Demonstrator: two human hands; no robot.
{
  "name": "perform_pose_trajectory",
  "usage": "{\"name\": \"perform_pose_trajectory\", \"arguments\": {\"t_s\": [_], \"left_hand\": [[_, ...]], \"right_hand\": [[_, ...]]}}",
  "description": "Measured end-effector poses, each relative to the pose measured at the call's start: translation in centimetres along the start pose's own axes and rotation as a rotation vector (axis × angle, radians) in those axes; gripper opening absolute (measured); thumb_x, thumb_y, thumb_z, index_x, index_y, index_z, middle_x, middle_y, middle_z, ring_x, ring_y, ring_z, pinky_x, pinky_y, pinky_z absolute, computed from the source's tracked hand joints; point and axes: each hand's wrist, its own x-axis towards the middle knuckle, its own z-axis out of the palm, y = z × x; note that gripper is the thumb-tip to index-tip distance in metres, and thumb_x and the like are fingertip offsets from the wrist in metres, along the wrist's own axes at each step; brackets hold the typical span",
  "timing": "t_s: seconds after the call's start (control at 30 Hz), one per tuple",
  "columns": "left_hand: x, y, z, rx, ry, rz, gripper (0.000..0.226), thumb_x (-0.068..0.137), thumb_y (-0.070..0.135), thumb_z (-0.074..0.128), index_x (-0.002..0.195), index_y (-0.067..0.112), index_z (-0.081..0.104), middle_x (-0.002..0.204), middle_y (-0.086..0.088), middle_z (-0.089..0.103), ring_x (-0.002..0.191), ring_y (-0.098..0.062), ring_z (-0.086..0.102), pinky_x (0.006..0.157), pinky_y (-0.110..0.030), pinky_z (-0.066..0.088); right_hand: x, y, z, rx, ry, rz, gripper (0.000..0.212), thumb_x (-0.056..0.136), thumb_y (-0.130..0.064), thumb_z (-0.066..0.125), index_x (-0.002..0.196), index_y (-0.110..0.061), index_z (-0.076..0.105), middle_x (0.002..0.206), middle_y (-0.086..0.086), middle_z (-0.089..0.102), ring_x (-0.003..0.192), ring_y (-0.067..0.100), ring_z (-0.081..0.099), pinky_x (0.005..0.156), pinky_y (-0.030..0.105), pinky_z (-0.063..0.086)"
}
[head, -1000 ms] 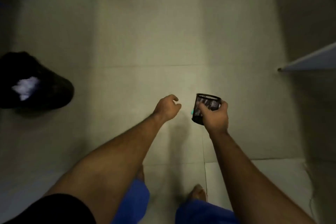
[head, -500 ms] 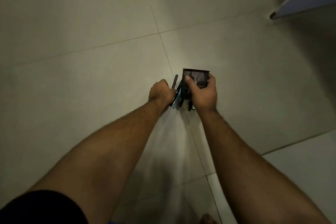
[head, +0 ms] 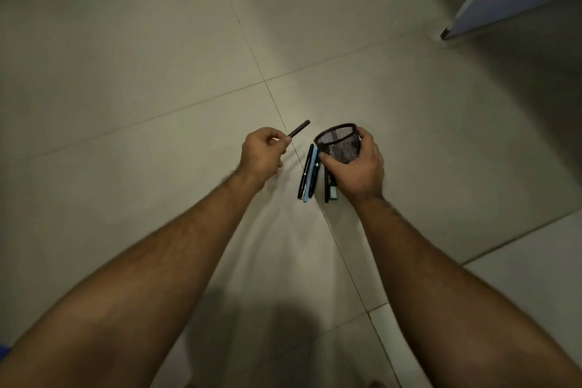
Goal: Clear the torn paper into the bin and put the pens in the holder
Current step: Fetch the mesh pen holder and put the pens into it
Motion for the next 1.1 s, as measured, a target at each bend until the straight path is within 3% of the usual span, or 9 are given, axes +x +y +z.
{"name": "perform_pose_trajectory", "arguments": {"t_s": [0.1,0.27,0.37,0.43,0.53,0.67,0.77,0.9,1.1], "left_hand": [[-1.1,3.0,0.0,-0.128,-0.115,0.071,0.006,0.086,0.008,0.069,0.091,0.006,0.072,0.065,-0.002,0.058,0.044,-0.010,0.037,0.040,-0.018,0.030],[-2.1,4.5,3.4,0.308,-0.326,0.212,0.019,0.082,0.007,0.062,0.093,0.010,0.076,0.057,0.013,0.058,0.042,0.003,0.048,0.045,-0.013,0.038],[-2.3,4.4,5.1,0.397,-0.358,0.257,0.022,0.077,0.008,0.065,0.098,0.014,0.070,0.078,-0.001,0.063,0.060,-0.011,0.057,0.059,-0.027,0.053],[-2.5,3.9,5.8,0.216,-0.321,0.190,0.027,0.076,0.006,0.064,0.100,0.017,0.060,0.078,-0.006,0.059,0.061,-0.019,0.057,0.056,-0.035,0.056],[-2.1,2.2,6.2,0.089,-0.139,0.116,0.026,0.078,0.010,0.065,0.100,0.020,0.057,0.072,0.001,0.056,0.063,-0.020,0.059,0.059,-0.035,0.054],[-2.3,-1.0,7.8,0.546,-0.135,0.145,0.012,0.079,0.027,0.068,0.086,0.018,0.068,0.084,-0.001,0.068,0.083,-0.023,0.066,0.069,-0.025,0.047],[-2.8,-2.0,10.7,0.769,-0.152,0.169,0.033,0.084,0.037,0.067,0.104,0.011,0.068,0.100,-0.010,0.070,0.091,-0.029,0.067,0.074,-0.030,0.053],[-2.1,-0.9,13.1,0.929,-0.127,0.131,0.029,0.090,0.024,0.064,0.112,0.006,0.064,0.111,-0.012,0.068,0.101,-0.029,0.066,0.076,-0.033,0.052],[-2.7,-0.1,12.0,0.799,-0.079,0.061,0.029,0.082,0.037,0.066,0.099,0.013,0.066,0.091,-0.007,0.064,0.081,-0.027,0.062,0.063,-0.030,0.048]], "right_hand": [[-0.4,1.0,-1.5,-0.064,-0.011,-0.017,0.086,0.063,-0.049,0.081,0.138,-0.029,0.044,0.131,0.000,0.057,0.123,0.024,0.051,0.106,0.044,0.043],[-0.3,1.8,-2.5,0.043,-0.055,-0.047,0.082,0.058,-0.045,0.081,0.130,-0.032,0.047,0.124,-0.006,0.061,0.114,0.016,0.059,0.098,0.041,0.051],[-0.5,2.0,-3.2,0.167,-0.063,-0.012,0.077,0.060,-0.030,0.085,0.128,-0.028,0.048,0.119,-0.008,0.064,0.108,0.007,0.062,0.092,0.018,0.052],[-0.7,2.6,-3.5,0.206,-0.041,0.025,0.077,0.063,-0.024,0.086,0.128,-0.027,0.048,0.117,-0.009,0.063,0.105,0.006,0.062,0.085,0.007,0.047],[-1.1,3.4,-3.7,0.236,0.001,0.082,0.078,0.062,-0.030,0.086,0.129,-0.032,0.045,0.118,-0.010,0.063,0.106,0.008,0.062,0.091,0.018,0.050],[-1.5,4.4,-4.1,0.240,0.047,0.153,0.077,0.066,-0.033,0.085,0.131,-0.032,0.044,0.120,-0.009,0.062,0.106,0.009,0.062,0.092,0.021,0.049],[-1.9,5.3,-4.2,0.218,0.070,0.180,0.080,0.067,-0.035,0.084,0.134,-0.031,0.042,0.126,-0.006,0.060,0.110,0.010,0.060,0.090,0.019,0.046],[-2.0,6.1,-3.8,0.183,0.094,0.183,0.084,0.062,-0.043,0.083,0.135,-0.031,0.042,0.129,-0.005,0.061,0.113,0.012,0.061,0.095,0.025,0.050],[-1.6,7.2,-4.4,0.160,0.156,0.220,0.085,0.060,-0.047,0.081,0.133,-0.031,0.041,0.131,-0.003,0.058,0.118,0.018,0.059,0.100,0.036,0.052]]}}
